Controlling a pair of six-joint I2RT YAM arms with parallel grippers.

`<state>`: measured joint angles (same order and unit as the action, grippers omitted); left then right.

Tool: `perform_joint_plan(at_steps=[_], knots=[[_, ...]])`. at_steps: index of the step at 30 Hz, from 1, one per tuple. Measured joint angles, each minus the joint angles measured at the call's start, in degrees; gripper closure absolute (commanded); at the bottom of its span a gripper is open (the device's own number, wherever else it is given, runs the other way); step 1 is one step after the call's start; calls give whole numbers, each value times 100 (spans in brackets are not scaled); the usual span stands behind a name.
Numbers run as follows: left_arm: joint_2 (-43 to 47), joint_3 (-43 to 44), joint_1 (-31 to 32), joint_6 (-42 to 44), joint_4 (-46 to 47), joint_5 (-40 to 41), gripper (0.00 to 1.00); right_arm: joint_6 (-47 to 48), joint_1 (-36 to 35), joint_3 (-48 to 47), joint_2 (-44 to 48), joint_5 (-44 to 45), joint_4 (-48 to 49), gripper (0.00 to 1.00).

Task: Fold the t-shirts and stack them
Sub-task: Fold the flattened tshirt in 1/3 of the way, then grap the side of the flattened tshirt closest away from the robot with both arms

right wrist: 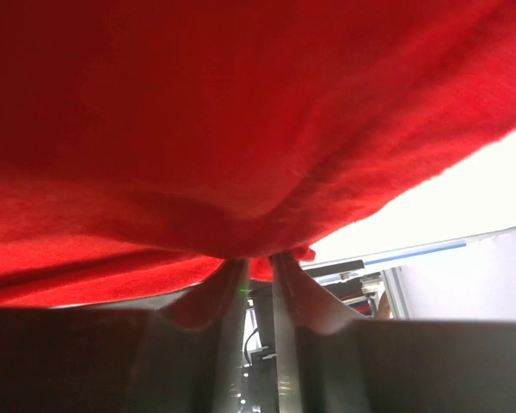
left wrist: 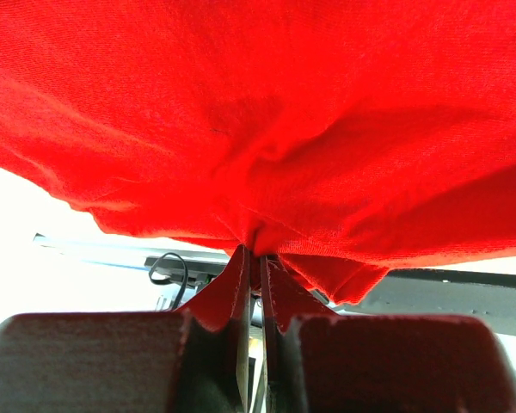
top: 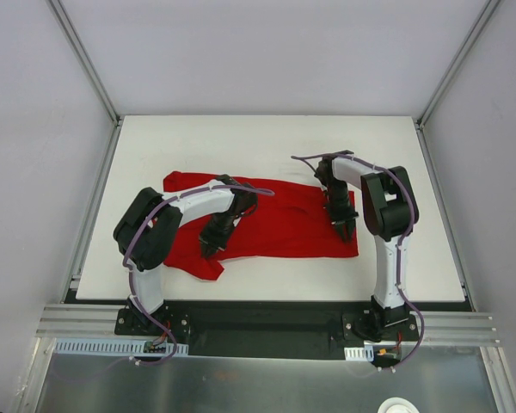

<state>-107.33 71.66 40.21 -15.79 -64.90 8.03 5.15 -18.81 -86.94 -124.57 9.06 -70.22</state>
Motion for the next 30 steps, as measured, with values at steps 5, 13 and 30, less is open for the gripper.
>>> perform_joint_plan(at_steps=[5,13,30], knots=[[-4,20,-2,0,-9,4,100,0,0,-7,-17,-68,-4,99],[-4,76,-2,-7,-79,55,100,-2,-9,7,107,-98,-2,99],[-81,358,-20,-319,-581,295,100,-57,-59,977,2118,-632,-339,99]])
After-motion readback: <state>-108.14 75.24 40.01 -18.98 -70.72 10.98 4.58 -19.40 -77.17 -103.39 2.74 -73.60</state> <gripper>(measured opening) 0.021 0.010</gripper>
